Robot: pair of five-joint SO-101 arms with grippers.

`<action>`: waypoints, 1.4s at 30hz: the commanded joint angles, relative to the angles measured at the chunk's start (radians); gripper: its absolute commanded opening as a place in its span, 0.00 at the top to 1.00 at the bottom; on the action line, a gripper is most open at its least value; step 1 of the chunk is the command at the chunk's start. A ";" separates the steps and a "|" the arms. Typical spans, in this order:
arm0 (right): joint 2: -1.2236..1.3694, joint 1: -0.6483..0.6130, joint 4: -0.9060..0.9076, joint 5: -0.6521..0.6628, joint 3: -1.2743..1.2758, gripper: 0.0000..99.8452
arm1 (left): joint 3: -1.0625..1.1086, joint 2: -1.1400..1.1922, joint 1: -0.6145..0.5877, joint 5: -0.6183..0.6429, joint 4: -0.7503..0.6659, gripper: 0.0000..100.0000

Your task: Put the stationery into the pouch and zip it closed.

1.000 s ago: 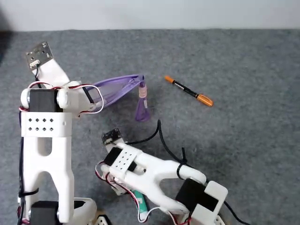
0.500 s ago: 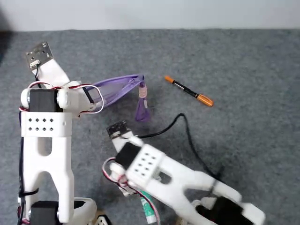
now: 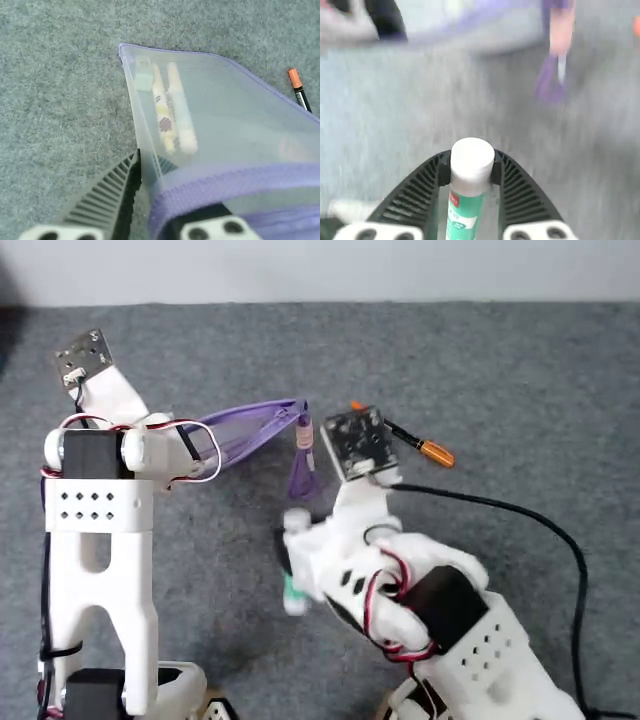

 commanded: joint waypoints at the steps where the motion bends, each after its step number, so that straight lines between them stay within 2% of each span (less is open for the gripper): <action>1: -0.027 0.042 -0.220 0.083 -0.038 0.99 | -0.004 0.000 0.005 0.003 -0.021 0.99; 12: 0.036 0.047 -0.863 0.278 -0.037 0.99 | -0.004 0.000 0.005 0.003 -0.017 0.99; 18: 0.185 0.047 -1.076 0.342 -0.037 0.99 | -0.004 0.000 0.005 0.003 -0.020 0.99; 26: 0.329 0.082 -1.133 0.341 -0.012 0.99 | -0.004 -0.003 -0.002 0.003 -0.015 0.99; 39: 0.139 0.071 -1.136 0.379 0.235 0.99 | -0.004 0.000 0.003 0.003 -0.025 0.99; 42: 0.101 0.067 -1.208 0.384 0.233 0.99 | -0.004 0.000 0.003 0.003 -0.025 0.99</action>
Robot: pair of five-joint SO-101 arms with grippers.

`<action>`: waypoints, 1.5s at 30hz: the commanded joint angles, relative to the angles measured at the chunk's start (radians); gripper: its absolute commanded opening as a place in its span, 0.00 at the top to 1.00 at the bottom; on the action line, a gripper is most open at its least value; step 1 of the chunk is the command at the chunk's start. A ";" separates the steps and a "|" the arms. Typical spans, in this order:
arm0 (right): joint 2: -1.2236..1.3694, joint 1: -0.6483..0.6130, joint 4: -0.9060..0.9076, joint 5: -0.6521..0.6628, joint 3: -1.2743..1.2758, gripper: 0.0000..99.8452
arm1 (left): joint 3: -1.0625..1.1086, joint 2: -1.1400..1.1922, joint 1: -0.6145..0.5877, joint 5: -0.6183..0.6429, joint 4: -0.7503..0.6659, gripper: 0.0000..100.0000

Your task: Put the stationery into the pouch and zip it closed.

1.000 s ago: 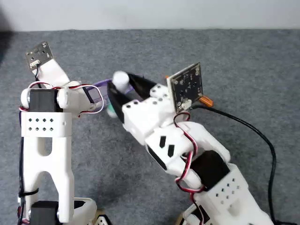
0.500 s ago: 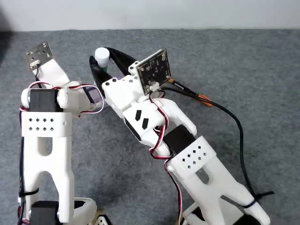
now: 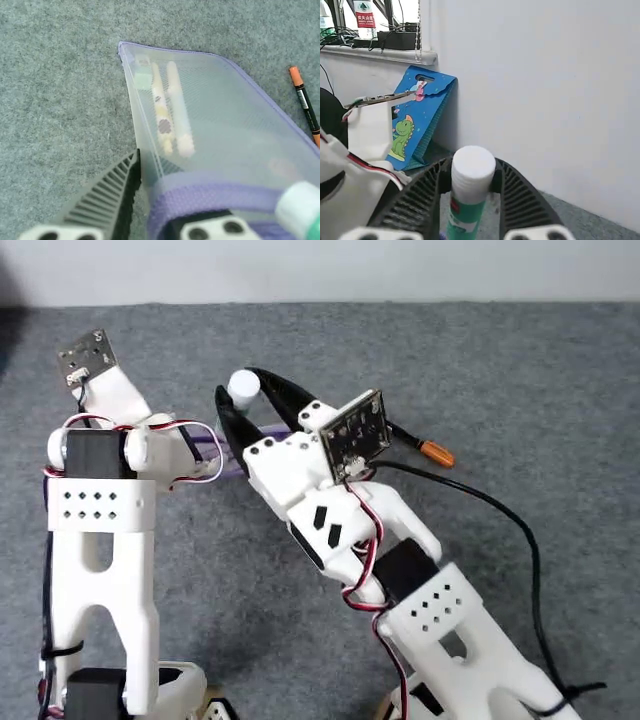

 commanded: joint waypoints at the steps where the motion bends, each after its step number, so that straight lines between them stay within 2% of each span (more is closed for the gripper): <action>1: -0.061 -0.010 -0.076 0.017 0.005 0.99 | -0.004 0.000 0.000 0.003 -0.025 0.99; 4: -0.102 -0.033 -0.094 0.020 0.005 0.99 | -0.004 0.000 0.000 0.003 -0.025 0.99; 9: -0.131 -0.076 -0.025 0.049 0.009 0.99 | -0.004 0.000 0.000 0.003 -0.025 0.99; 19: 0.101 -0.030 -0.065 0.054 0.021 0.99 | -0.004 -0.002 0.000 0.003 -0.018 0.99; 23: 0.120 -0.002 -0.074 0.104 0.015 0.91 | -0.004 -0.002 0.000 0.005 -0.017 0.99; 27: 0.051 -0.002 0.041 0.133 -0.009 0.80 | -0.004 -0.002 0.000 0.005 -0.023 0.99; 31: -0.041 0.010 0.193 0.132 -0.071 0.86 | -0.004 0.000 0.000 0.006 -0.023 0.99; 34: -0.082 0.082 0.265 0.098 -0.120 0.90 | -0.004 0.000 0.000 0.006 -0.023 0.99; 38: -0.058 0.252 0.372 0.061 -0.170 0.90 | -0.004 0.000 0.000 0.006 -0.023 0.99; 42: 0.041 0.420 0.461 0.061 -0.227 0.90 | -0.004 0.000 0.000 0.006 -0.023 0.99; 45: 0.156 0.490 0.515 0.069 -0.279 0.90 | -0.004 0.000 0.000 0.006 -0.023 0.99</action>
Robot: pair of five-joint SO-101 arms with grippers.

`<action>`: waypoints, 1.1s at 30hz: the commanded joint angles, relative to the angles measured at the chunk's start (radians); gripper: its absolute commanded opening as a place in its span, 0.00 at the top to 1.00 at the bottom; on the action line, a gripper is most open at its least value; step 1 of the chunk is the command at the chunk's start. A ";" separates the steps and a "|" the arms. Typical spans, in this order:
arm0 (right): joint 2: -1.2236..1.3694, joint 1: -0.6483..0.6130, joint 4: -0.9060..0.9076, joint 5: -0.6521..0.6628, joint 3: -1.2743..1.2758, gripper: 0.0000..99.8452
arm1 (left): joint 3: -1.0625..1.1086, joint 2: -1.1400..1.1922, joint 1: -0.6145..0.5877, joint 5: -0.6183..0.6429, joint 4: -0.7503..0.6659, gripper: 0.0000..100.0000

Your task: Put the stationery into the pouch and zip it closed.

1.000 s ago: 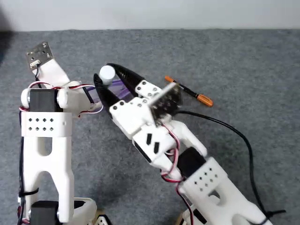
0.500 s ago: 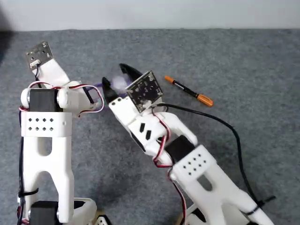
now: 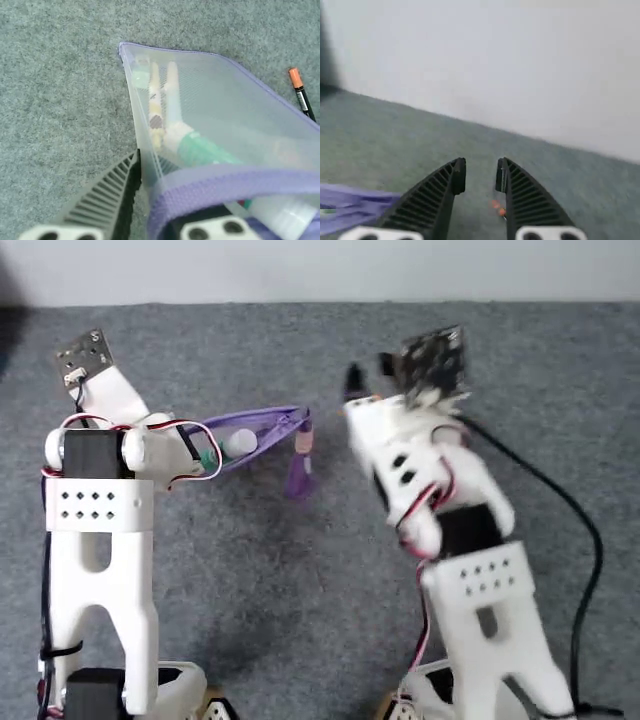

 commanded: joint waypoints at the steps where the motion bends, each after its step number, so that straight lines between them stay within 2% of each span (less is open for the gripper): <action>1: 0.128 0.082 0.061 -0.002 -0.107 0.90 | -0.004 0.000 0.003 0.006 -0.020 0.99; 9: 0.572 0.125 0.263 0.100 -0.374 0.90 | -0.004 -0.009 -0.002 0.006 -0.014 0.99; 19: 1.084 0.145 0.384 0.265 -0.839 0.89 | -0.010 -0.009 0.003 0.006 -0.014 0.99; 26: 1.343 0.153 0.553 0.351 -1.146 0.69 | -0.010 -0.009 0.003 0.006 -0.014 0.99; 33: 1.557 0.136 0.621 0.394 -1.373 0.68 | -0.008 -0.009 0.003 0.008 -0.014 0.99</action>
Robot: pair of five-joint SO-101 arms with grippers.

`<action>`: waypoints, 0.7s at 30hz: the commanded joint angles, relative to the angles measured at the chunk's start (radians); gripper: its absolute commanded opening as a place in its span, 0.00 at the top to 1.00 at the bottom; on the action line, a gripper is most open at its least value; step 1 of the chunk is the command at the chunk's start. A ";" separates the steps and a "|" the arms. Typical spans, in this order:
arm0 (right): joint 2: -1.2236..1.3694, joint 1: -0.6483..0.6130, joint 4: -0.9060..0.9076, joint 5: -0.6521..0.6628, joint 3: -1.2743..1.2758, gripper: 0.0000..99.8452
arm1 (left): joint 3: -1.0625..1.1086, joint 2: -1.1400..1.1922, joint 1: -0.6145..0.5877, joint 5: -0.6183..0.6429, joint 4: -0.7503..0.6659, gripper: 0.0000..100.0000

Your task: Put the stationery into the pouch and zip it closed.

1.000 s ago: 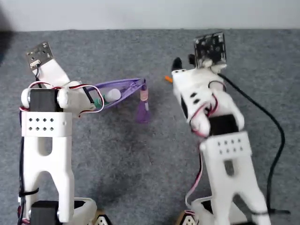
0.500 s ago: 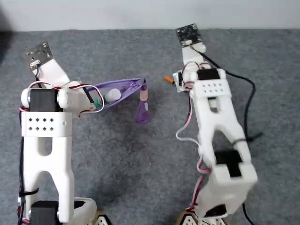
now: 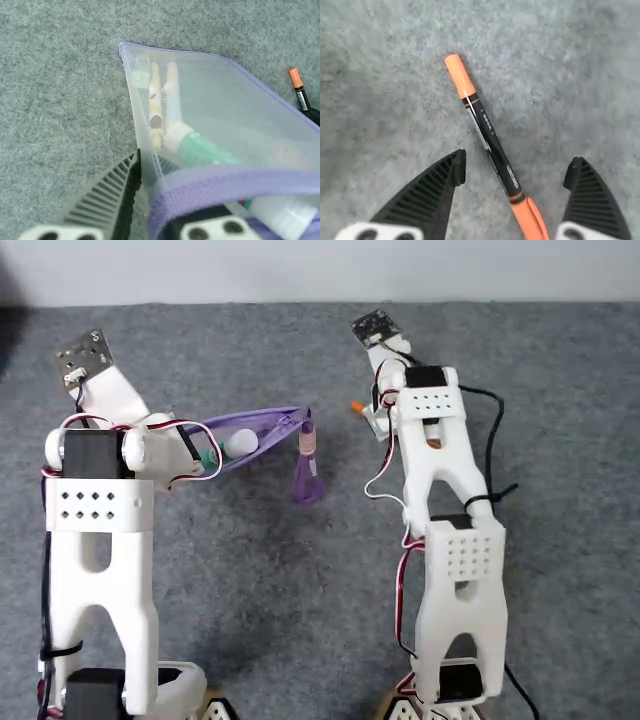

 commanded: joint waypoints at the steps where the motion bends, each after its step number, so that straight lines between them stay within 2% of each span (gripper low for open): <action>1: 0.067 -0.004 0.015 0.035 -0.135 0.68 | -0.007 -0.009 0.003 0.008 -0.014 0.99; 5: 0.145 -0.005 0.018 0.061 -0.195 0.72 | -0.005 -0.009 0.003 0.008 -0.014 0.99; 10: 0.166 -0.002 0.018 0.092 -0.212 0.98 | -0.005 -0.009 0.003 0.008 -0.014 0.99; 11: 0.166 -0.001 0.022 0.092 -0.212 1.00 | -0.005 -0.009 0.003 0.008 -0.014 0.99; 13: 0.165 0.002 0.077 0.107 -0.224 0.96 | -0.005 -0.009 0.003 0.008 -0.014 0.99; 17: 0.151 0.005 0.228 0.118 -0.327 0.99 | -0.005 -0.009 0.003 0.008 -0.014 0.99; 21: 0.120 0.007 0.420 0.054 -0.489 0.99 | -0.005 -0.009 0.005 0.008 -0.014 0.99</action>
